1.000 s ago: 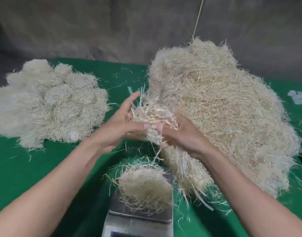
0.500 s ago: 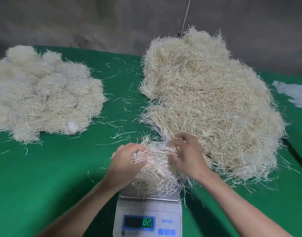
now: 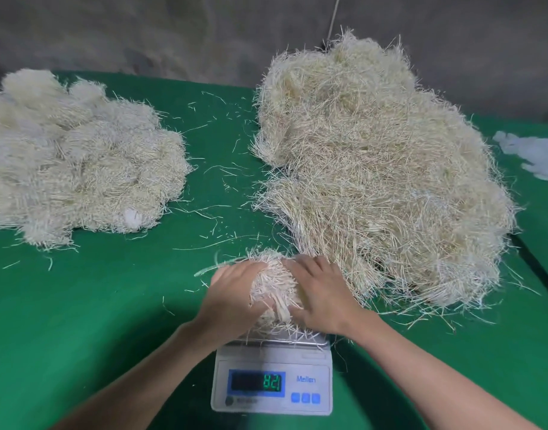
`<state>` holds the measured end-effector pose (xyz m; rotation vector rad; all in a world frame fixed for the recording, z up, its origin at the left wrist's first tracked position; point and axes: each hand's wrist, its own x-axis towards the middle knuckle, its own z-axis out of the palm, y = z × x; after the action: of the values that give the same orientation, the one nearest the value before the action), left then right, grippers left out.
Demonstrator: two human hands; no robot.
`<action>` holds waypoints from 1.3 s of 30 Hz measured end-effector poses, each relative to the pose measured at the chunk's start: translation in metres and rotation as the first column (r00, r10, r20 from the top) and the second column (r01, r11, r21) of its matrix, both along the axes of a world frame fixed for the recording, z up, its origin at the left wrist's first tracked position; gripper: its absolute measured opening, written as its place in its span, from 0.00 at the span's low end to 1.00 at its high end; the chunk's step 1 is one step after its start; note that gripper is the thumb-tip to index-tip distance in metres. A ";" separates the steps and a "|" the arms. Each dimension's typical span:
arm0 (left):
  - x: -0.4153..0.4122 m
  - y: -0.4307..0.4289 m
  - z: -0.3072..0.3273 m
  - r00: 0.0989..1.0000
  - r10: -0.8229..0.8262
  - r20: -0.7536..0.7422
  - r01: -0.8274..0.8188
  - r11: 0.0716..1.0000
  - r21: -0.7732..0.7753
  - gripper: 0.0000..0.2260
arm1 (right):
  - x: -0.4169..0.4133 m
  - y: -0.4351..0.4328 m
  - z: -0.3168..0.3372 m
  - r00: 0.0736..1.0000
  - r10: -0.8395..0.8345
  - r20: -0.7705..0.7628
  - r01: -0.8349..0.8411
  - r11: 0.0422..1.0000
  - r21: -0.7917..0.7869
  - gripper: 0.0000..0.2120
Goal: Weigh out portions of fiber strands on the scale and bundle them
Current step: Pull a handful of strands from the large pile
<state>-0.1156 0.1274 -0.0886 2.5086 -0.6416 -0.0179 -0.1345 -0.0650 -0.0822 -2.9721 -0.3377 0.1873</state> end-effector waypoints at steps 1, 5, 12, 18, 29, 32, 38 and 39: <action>0.002 -0.002 -0.004 0.999 0.022 -0.037 -0.021 0.999 0.031 0.29 | 0.001 -0.001 -0.001 1.000 -0.007 -0.009 0.007 1.000 0.004 0.43; 0.007 -0.007 -0.007 0.997 0.044 -0.066 -0.039 0.996 0.084 0.28 | 0.004 -0.003 0.002 0.996 -0.052 -0.079 0.056 0.997 0.056 0.41; 0.001 0.001 0.015 0.999 0.038 -0.028 -0.039 0.997 -0.060 0.30 | 0.002 -0.021 0.033 0.986 -0.016 -0.163 0.065 0.952 0.299 0.45; -0.008 0.009 0.038 0.999 -0.025 -0.036 0.019 0.988 -0.156 0.31 | 0.003 -0.034 0.055 0.974 0.066 -0.218 0.032 0.909 0.415 0.46; -0.011 0.006 0.065 0.944 0.308 0.117 -0.198 0.815 -0.544 0.16 | 0.004 -0.031 0.059 0.999 0.053 -0.001 -0.047 0.908 0.417 0.39; -0.010 0.007 0.069 0.927 0.351 0.128 -0.210 0.773 -0.599 0.23 | 0.005 -0.027 0.059 0.990 0.022 0.142 -0.083 0.894 0.441 0.37; -0.007 0.010 0.072 0.919 0.378 0.112 -0.211 0.711 -0.671 0.26 | 0.007 -0.029 0.067 0.978 -0.045 0.203 -0.073 0.840 0.537 0.32; -0.007 0.010 0.073 0.922 0.372 0.111 -0.204 0.706 -0.678 0.26 | 0.007 -0.029 0.067 0.978 -0.044 0.202 -0.072 0.841 0.536 0.32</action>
<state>-0.1222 0.1378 -0.0161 1.8875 -0.2534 0.5505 -0.1277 -0.0943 -0.0149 -2.4228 -0.3640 -0.1931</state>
